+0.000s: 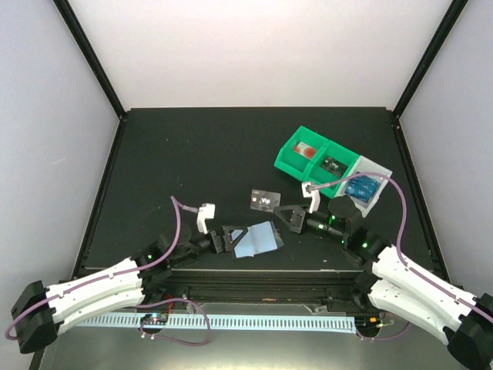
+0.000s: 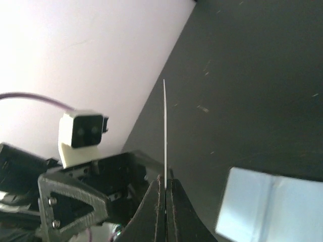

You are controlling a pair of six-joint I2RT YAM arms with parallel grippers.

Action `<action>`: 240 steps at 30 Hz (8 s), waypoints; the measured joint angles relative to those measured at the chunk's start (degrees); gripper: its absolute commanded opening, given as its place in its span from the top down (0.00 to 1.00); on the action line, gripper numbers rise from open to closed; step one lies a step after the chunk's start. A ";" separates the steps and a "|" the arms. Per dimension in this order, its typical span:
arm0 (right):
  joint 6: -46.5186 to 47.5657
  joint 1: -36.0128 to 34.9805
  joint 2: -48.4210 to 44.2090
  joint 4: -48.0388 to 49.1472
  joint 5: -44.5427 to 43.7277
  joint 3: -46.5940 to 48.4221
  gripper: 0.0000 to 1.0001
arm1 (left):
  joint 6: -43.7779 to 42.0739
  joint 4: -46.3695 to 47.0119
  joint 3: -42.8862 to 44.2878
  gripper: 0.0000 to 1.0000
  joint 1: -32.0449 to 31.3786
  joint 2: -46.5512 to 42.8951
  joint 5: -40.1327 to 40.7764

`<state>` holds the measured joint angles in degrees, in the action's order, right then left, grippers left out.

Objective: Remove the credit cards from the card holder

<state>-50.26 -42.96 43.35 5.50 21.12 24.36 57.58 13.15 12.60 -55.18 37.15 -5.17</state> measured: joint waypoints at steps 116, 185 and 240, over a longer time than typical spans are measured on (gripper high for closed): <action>18.36 23.43 27.08 -25.38 0.13 19.23 0.62 | -8.76 -7.39 5.16 0.41 10.97 28.61 -8.90; 6.40 2.80 33.46 7.32 1.29 -7.56 0.87 | 0.55 -6.73 4.20 0.44 7.89 24.02 -4.42; -1.25 0.85 32.59 14.49 -1.46 -11.30 0.74 | 4.09 7.80 6.05 0.48 5.57 41.72 -3.43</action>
<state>-51.51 -42.11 75.94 19.99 19.66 13.06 61.67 20.95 18.65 -49.60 78.87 -8.60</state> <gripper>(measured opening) 0.178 0.515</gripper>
